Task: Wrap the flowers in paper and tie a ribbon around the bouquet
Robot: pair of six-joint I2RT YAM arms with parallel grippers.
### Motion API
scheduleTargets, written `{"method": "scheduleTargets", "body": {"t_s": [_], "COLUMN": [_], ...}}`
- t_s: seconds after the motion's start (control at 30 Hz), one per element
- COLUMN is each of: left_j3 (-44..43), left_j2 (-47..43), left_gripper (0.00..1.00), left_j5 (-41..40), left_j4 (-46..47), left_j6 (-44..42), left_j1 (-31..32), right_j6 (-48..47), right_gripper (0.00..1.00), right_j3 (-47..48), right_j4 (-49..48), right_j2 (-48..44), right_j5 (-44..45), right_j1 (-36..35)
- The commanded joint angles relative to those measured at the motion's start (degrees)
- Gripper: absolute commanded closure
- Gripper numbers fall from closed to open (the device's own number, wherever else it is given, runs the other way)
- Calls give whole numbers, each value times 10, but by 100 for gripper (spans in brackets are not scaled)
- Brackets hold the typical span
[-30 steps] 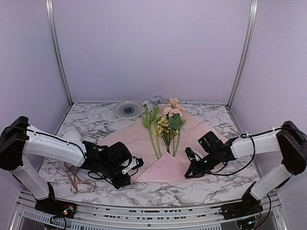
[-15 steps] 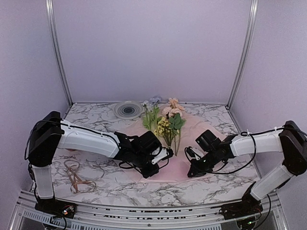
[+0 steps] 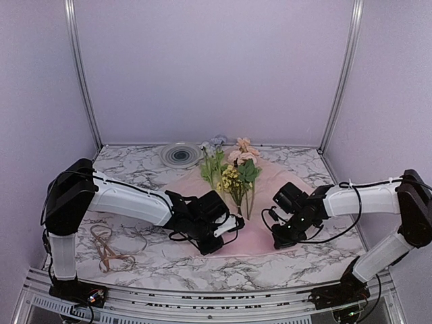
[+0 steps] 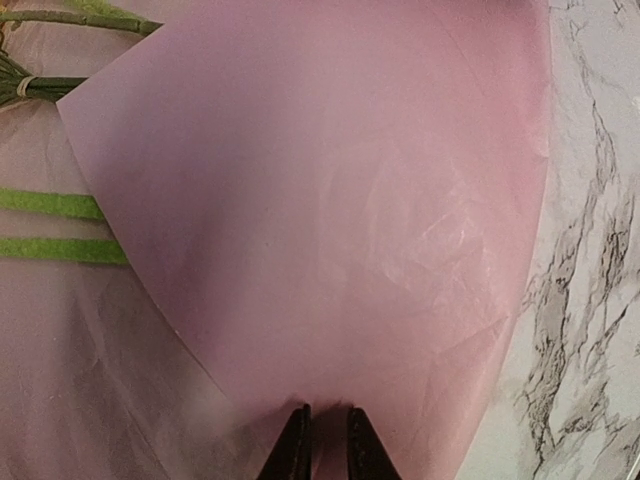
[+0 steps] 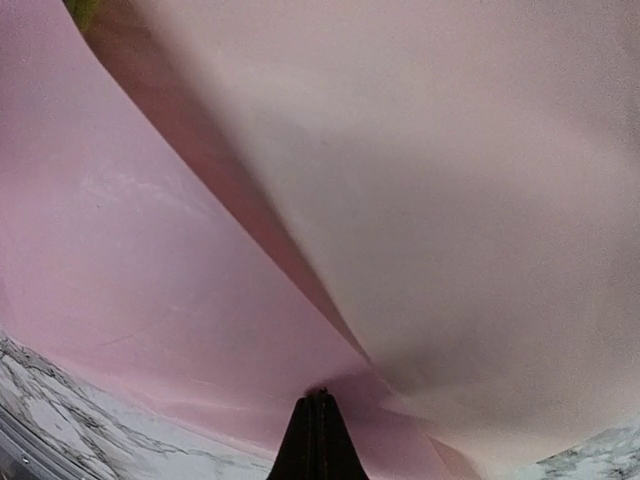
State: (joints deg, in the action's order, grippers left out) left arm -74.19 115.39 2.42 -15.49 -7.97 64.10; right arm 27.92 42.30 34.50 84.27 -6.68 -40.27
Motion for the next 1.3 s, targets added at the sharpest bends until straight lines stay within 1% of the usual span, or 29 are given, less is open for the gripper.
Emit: {"method": "scheduleTargets", "body": {"t_s": [0.0, 0.23, 0.37, 0.5, 0.6, 0.7, 0.73, 0.77, 0.87, 0.97, 1.13, 1.2, 1.27], "left_j3": [26, 37, 39, 40, 38, 26, 13, 2, -41, -93, -183, -214, -230], "left_j2": [12, 5, 6, 6, 4, -11, -17, -23, -15, 18, 89, 116, 130], "left_gripper": [87, 87, 87, 87, 87, 87, 87, 86, 83, 83, 82, 82, 82], "left_j5": [8, 14, 17, 19, 20, 14, 6, 0, 1, 8, 21, 26, 32], "left_j4": [-35, -21, -18, -16, -15, -15, -14, -13, -11, -13, -19, -38, -46], "left_j6": [-6, -6, -5, -2, -1, 2, 2, 2, -2, -13, -29, -28, -29], "left_j1": [3, 3, 3, 3, 3, 3, 4, 5, 11, 23, 44, 45, 46], "right_j6": [15, 25, 32, 45, 56, 68, 69, 70, 72, 83, 87, 88, 85], "right_gripper": [100, 100, 100, 91, 87, 70, 64, 60, 56, 56, 56, 55, 55], "right_j3": [4, 6, 32, 52, 44, 29, 25, 20, -6, -22, -19, -21, -23], "right_j4": [113, 173, 193, 187, 161, 131, 124, 116, 89, 79, 107, 108, 108], "right_j2": [-12, -34, -44, -82, -113, -150, -162, -174, -201, -206, -220, -227, -230], "right_j5": [73, 107, 140, 142, 115, 97, 96, 93, 59, 35, 40, 33, 27], "right_j1": [-2, -2, -1, 2, 12, 36, 47, 59, 85, 85, 85, 85, 85]}}
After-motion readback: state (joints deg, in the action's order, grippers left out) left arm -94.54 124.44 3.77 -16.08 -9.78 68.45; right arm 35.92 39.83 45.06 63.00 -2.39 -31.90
